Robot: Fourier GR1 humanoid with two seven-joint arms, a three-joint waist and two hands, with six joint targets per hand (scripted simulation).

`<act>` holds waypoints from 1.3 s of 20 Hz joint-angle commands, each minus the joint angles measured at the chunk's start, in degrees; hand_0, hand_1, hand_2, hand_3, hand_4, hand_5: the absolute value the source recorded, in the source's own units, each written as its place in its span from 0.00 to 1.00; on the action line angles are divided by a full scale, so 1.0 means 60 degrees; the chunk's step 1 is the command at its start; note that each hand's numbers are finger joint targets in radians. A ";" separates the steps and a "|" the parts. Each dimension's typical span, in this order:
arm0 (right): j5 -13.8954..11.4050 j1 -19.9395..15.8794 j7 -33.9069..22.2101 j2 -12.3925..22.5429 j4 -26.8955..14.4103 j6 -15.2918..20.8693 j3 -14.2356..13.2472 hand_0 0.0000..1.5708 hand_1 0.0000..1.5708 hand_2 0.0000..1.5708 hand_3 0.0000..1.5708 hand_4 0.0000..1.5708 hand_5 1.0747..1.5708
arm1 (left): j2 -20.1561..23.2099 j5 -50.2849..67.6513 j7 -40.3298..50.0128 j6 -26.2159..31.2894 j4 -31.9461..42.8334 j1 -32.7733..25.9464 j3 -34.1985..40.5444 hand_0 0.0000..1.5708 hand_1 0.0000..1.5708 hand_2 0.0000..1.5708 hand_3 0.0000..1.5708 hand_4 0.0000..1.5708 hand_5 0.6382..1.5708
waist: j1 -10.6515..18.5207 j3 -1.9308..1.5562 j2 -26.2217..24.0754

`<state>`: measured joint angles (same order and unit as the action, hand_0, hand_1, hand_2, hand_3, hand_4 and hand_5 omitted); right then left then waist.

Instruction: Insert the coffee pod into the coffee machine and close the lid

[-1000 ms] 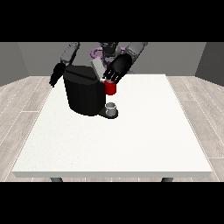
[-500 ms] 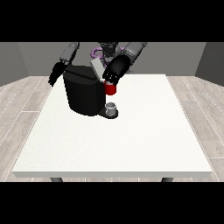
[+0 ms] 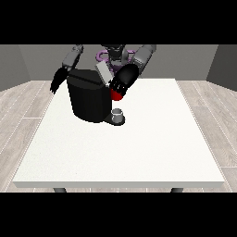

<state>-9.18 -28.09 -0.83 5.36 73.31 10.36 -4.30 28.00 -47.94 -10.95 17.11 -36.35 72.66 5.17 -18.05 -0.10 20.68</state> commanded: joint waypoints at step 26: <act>-0.0384 -0.0512 -0.0129 -0.0105 -0.0226 0.0394 0.0090 0.00 0.00 0.00 0.00 0.00 1.00 | 0.0625 -0.0887 -0.0643 -0.1030 0.0007 0.0521 -0.0040 0.00 0.00 0.36 0.30 0.00 1.00 | 0.0042 0.0012 0.0597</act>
<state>-11.66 -29.52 -1.14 5.33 73.36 11.77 -3.07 31.28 -52.43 -16.29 11.83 -36.78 74.44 4.61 -18.93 -0.17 23.54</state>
